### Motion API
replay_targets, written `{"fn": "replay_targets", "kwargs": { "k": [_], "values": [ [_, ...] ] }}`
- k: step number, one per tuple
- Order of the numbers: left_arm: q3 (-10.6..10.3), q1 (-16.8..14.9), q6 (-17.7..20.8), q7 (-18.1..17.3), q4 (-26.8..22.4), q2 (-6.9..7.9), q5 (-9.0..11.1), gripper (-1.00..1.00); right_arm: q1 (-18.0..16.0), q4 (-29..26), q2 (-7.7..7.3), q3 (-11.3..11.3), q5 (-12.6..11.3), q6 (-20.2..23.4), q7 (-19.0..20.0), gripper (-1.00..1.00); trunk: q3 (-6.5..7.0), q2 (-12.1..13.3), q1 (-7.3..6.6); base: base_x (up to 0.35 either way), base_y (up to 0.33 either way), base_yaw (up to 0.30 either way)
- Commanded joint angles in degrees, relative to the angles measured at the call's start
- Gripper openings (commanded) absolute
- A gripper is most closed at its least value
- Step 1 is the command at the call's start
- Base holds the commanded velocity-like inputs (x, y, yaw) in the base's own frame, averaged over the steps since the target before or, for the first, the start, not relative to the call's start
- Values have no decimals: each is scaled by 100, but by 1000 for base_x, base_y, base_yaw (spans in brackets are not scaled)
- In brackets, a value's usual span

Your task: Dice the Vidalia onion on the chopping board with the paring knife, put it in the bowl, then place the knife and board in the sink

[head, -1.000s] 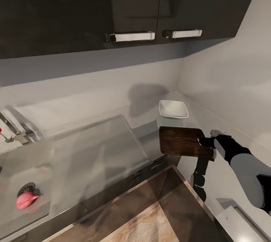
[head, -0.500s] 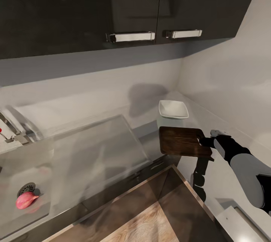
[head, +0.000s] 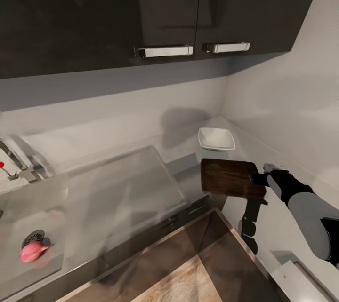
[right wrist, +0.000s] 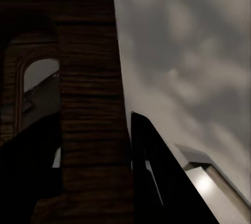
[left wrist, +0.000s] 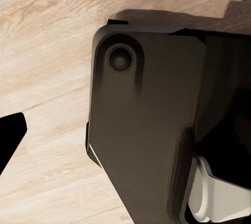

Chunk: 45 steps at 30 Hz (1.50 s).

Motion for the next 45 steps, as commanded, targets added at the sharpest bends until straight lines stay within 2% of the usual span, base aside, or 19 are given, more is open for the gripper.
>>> {"fn": "replay_targets", "kwargs": {
  "k": [1,18,45],
  "values": [
    [31,-1,-11,-5,-3,-5,14,100,-3,-10,5,-45,33,30,5,-100,-1,-10,3,0,0,0],
    [31,-1,-11,-5,-3,-5,13,100,-3,-11,21,-37,25,39,14,-100,152,-10,3,-19,35,0],
    [31,-1,-10,-5,-3,-5,22,100,-3,-62,33,-36,-11,74,58,-100,395,-10,3,-251,195,0]
  ]
}}
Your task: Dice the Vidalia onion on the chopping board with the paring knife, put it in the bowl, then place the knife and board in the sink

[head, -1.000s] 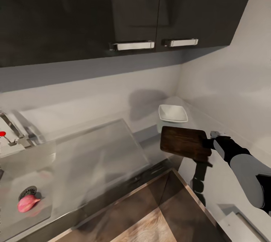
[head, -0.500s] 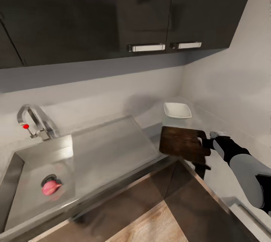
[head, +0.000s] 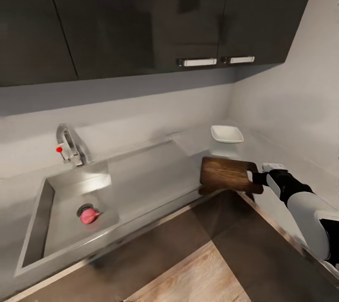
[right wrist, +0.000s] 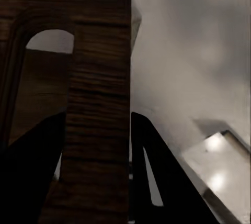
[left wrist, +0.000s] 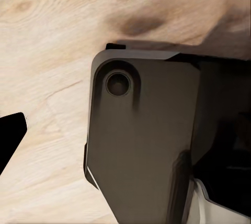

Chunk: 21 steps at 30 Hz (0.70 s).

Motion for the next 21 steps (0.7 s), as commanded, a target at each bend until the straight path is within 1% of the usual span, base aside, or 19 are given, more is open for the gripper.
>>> {"fn": "replay_targets", "kwargs": {
  "k": [1,12,15,18,21],
  "values": [
    [28,-1,-9,-4,-3,-4,15,100,-5,-13,4,-59,20,31,17,-100,-2,-13,1,-251,194,0],
    [28,-1,-9,-4,-3,-4,16,100,-5,-5,36,-53,20,31,21,-100,97,-13,1,-251,194,0],
    [28,-1,-9,-4,-3,-4,16,100,-5,-5,78,-54,23,31,16,-100,124,-13,1,-251,195,0],
    [28,-1,-9,-4,-3,-4,16,100,-5,-5,180,-51,33,31,4,-100,152,-13,1,-247,212,0],
    [28,-1,-9,-4,-3,-4,16,100,-5,-5,216,-50,36,31,-5,-100,179,-13,1,-236,227,6]
  ]
}}
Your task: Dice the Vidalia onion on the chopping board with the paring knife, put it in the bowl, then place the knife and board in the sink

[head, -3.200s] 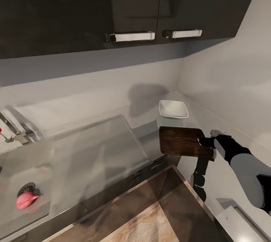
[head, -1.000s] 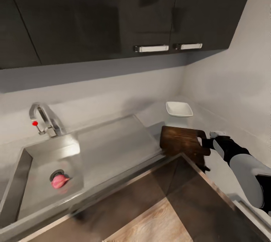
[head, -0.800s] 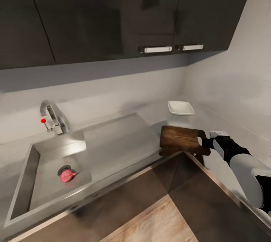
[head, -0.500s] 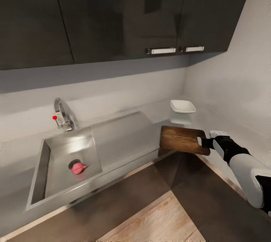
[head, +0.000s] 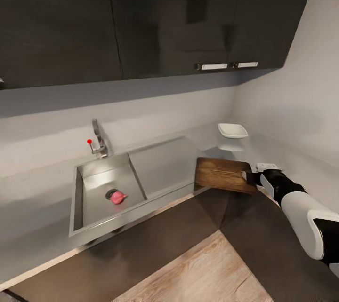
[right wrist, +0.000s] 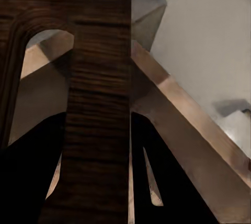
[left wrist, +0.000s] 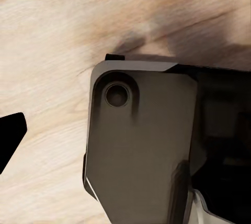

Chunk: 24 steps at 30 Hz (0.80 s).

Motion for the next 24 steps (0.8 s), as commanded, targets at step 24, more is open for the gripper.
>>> {"fn": "replay_targets", "kwargs": {
  "k": [24],
  "values": [
    [28,-1,-9,-4,31,-4,15,100,-5,12,73,-63,36,31,-13,-100,199,-13,1,-199,251,130]
  ]
}}
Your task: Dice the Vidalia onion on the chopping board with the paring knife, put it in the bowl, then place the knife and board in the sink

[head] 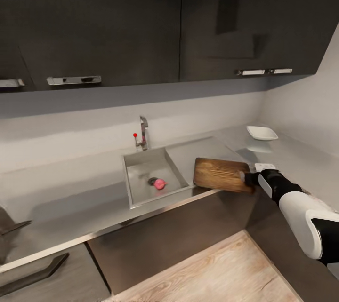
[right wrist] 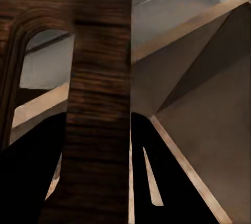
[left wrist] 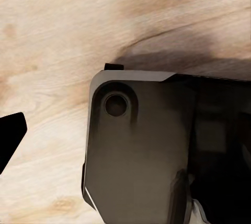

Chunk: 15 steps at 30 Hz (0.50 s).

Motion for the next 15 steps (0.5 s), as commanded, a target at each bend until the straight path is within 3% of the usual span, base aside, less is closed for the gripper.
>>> {"fn": "replay_targets", "kwargs": {
  "k": [1,15],
  "values": [
    [28,-1,-8,-5,-4,-4,15,100,-5,-12,4,-63,22,31,10,-100,-2,-13,2,-154,276,146],
    [28,-1,-8,-5,-4,-4,12,100,-5,6,41,-63,29,31,2,-100,118,-13,2,-150,277,146]
  ]
}}
